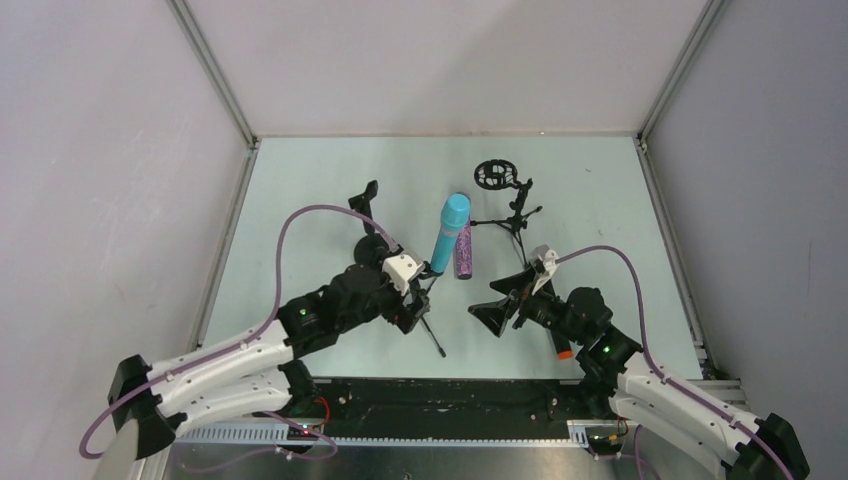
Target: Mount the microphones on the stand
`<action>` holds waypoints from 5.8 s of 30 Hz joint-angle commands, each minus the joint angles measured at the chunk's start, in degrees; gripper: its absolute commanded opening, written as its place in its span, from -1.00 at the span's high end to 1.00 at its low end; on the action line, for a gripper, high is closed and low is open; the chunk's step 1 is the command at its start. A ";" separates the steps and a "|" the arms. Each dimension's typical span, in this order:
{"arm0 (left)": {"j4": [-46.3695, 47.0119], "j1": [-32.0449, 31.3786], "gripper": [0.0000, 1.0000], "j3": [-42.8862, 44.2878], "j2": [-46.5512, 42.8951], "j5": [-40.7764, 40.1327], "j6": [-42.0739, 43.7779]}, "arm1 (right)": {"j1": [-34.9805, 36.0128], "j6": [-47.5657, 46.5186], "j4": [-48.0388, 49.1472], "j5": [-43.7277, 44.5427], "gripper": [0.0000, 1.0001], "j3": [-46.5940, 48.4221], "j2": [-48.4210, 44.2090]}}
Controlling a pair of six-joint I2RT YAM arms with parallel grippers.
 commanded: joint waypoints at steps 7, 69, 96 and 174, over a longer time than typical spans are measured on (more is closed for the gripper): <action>10.15 2.81 -0.93 1.91 7.59 5.36 4.30 | 0.29 -0.67 3.32 0.85 -0.99 0.35 0.09; 3.98 7.69 1.00 0.43 -25.26 -7.85 -2.01 | 0.29 0.68 3.12 1.07 -0.99 0.78 1.62; -10.85 7.72 1.00 -5.75 -39.99 -37.24 -13.18 | 0.37 1.91 5.81 0.41 -1.00 -0.22 4.58; 37.93 51.65 1.00 28.97 42.89 -8.79 -9.07 | -0.08 3.79 2.77 0.48 -1.00 -5.46 -3.53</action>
